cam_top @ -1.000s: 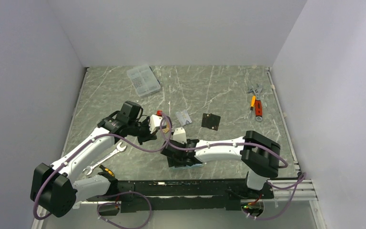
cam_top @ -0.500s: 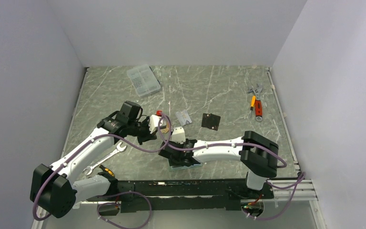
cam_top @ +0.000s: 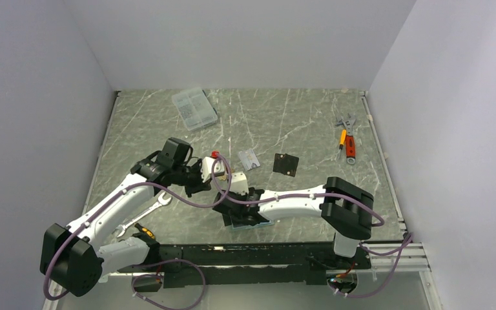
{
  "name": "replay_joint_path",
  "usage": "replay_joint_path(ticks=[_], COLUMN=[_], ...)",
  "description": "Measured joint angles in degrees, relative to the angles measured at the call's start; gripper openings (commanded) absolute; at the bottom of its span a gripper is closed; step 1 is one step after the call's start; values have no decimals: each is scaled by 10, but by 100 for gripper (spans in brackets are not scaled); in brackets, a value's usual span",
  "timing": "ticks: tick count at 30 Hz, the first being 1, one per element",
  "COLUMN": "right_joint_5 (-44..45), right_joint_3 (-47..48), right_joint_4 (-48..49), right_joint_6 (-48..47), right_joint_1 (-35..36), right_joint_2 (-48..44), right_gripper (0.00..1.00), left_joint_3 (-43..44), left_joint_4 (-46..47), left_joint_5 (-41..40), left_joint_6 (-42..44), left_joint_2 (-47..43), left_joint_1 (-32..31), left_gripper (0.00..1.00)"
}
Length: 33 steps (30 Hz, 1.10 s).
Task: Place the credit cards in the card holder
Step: Insert the credit card into the card holder.
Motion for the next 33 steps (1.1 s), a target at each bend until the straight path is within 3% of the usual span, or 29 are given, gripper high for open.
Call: replay_joint_path(ticks=[4,11,17,22,29,31,33], right_joint_5=[-1,-1,2,13,-12,-40,-73], right_joint_3=[2,-3,-5,-5,-27,-45,-67], right_joint_4=[3,12,12,5,23,44,68], right_joint_6=[-1,5,8,4,-36,-47,-58], right_joint_1=[0,-7,-10,-17,-54,-89,-137], right_joint_2=[7,6,4,-12,-141,-186,-230], right_gripper=[63,57,77,98,100,100,100], left_joint_3=[0,0,8,32,69,78,84], left_joint_4=[-8,-9,-10,-22,-41,-49,-55], left_joint_5=[-1,-6,-17,-43,-85,-102,-110], left_joint_6=[0,0,-4,-12,-28,-29,-28], left_joint_2=[0,0,7,13,6,-1,-5], left_joint_1=[0,0,0,1,24,36,58], left_gripper=[1,2,9,19,22,30,49])
